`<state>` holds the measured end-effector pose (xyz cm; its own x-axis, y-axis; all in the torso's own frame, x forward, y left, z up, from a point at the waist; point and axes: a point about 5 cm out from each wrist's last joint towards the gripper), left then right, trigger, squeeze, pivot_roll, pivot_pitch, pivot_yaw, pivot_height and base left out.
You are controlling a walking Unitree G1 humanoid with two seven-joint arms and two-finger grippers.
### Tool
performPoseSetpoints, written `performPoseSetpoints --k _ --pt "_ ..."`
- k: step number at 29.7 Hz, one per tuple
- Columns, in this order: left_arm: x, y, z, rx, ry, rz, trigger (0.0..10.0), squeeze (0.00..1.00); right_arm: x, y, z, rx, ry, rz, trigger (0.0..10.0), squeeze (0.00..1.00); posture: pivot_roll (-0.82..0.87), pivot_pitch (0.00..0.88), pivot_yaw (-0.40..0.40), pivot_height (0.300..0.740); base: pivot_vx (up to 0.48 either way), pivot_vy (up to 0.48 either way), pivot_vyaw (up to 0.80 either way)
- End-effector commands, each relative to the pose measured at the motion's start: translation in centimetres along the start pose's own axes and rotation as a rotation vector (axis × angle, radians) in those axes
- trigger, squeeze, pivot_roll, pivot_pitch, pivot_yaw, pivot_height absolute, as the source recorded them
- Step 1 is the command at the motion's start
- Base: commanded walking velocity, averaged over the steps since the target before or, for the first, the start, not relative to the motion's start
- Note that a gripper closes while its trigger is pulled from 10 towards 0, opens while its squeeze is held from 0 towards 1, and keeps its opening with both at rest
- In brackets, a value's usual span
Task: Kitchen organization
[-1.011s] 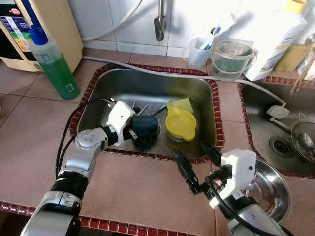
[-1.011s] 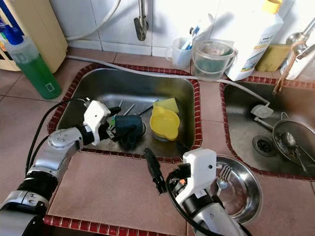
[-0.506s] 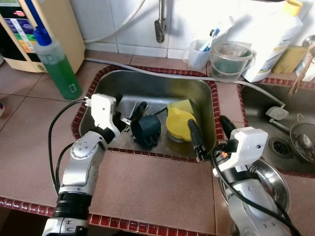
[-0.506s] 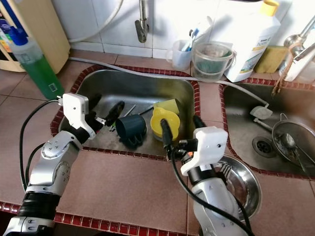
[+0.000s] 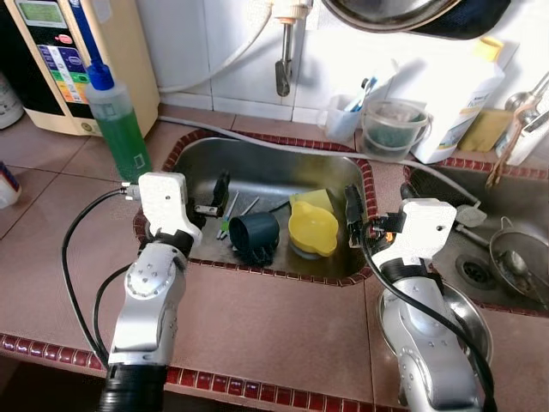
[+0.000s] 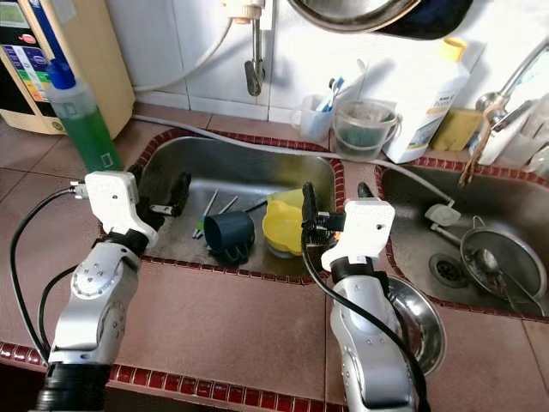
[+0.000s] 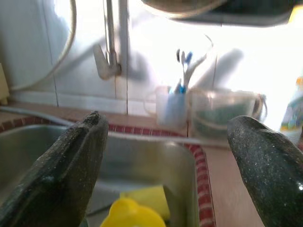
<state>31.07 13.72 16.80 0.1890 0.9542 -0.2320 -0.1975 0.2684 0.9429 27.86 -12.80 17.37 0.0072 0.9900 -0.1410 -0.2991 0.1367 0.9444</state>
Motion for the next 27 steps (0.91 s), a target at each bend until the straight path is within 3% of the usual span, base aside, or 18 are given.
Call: performPoseSetpoints --k 1,7,27 --pt "-0.3 0.7 0.0 -0.03 0.009 0.009 10.0 0.0 0.0 0.0 0.3 -0.026 -0.012 -0.016 10.0 0.0 -0.11 0.019 -0.044 0.74 0.0 0.0 0.0" --pt "-0.5 1.0 -0.1 -0.061 0.008 0.023 10.0 0.0 0.7 0.2 0.9 -0.084 -0.002 -0.033 10.0 0.0 -0.11 0.0 -0.047 0.74 0.0 0.0 0.0" --pt "-1.1 0.6 -1.1 -0.043 -0.032 0.021 10.0 0.0 0.5 -1.3 0.2 -0.064 -0.014 -0.061 10.0 0.0 -0.12 0.015 -0.038 0.74 0.0 0.0 0.0"
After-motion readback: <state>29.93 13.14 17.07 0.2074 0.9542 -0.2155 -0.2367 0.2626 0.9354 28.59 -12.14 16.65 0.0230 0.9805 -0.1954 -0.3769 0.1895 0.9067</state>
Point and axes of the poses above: a point about 5 cm out from each wrist's last joint towards the gripper, its own z axis pointing out of the wrist towards the gripper, its own y axis along the axis of the wrist's last joint, x = y × z, and after that the axes turned 10 degrees about -z, right-handed
